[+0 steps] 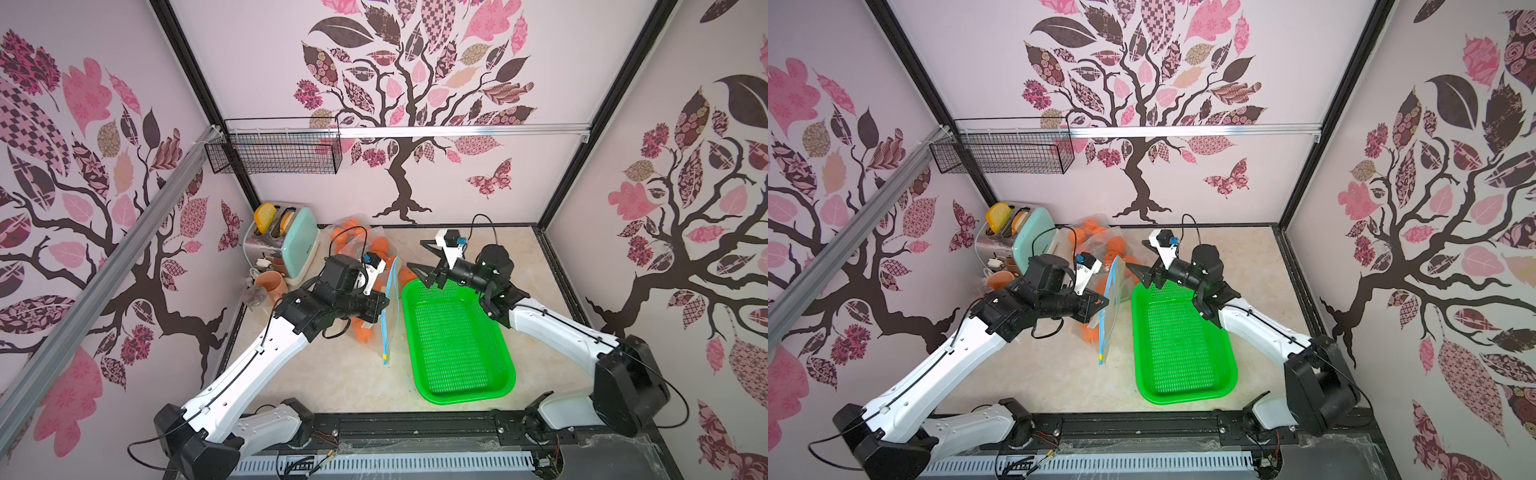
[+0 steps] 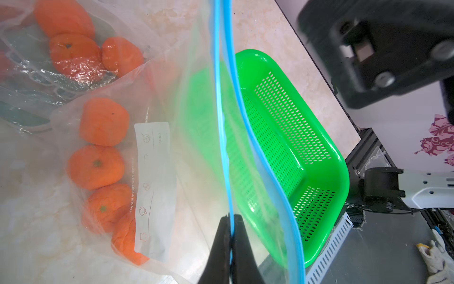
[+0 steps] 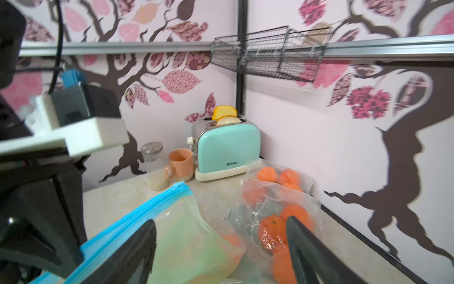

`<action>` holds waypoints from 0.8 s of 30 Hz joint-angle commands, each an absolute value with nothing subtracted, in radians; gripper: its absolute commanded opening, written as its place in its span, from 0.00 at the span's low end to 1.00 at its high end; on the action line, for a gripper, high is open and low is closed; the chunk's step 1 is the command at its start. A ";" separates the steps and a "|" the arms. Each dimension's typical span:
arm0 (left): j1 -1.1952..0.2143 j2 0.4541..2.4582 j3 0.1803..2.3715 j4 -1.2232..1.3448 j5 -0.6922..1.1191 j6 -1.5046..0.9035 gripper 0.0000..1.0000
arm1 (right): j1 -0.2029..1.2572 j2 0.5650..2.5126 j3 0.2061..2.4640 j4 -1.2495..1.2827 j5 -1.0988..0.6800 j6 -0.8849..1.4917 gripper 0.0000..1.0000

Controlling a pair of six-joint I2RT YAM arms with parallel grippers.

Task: Open the zip-top bag and take out the orange
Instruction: Open the zipper of the food storage bag at the center of the board.

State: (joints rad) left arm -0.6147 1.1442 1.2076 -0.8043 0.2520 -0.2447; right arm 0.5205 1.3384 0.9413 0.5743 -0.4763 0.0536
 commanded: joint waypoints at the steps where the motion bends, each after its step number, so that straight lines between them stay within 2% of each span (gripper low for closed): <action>1: -0.612 1.128 1.226 -0.818 0.265 -0.219 0.00 | 0.525 1.213 0.944 0.453 -0.318 0.328 0.79; 7: -0.611 1.136 1.216 -0.790 0.312 -0.252 0.00 | 0.680 1.111 0.896 0.350 -0.445 0.443 0.63; 12: -0.611 1.113 1.179 -0.728 0.321 -0.287 0.00 | 0.730 1.138 0.858 0.379 -0.544 0.622 0.23; 14: -0.611 1.108 1.166 -0.709 0.327 -0.297 0.00 | 0.737 1.168 0.858 0.394 -0.570 0.684 0.10; 19: -0.611 1.114 1.139 -0.678 0.347 -0.310 0.00 | 0.786 1.235 0.909 0.342 -0.587 0.668 0.04; 24: -0.611 1.123 1.143 -0.684 0.346 -0.305 0.00 | 0.804 1.268 0.934 0.305 -0.549 0.661 0.04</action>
State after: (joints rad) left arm -0.6147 1.1248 1.1458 -0.7147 0.3321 -0.2996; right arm 0.7982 1.2671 0.8871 0.3244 -0.5621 0.6518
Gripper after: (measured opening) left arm 0.043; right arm 0.047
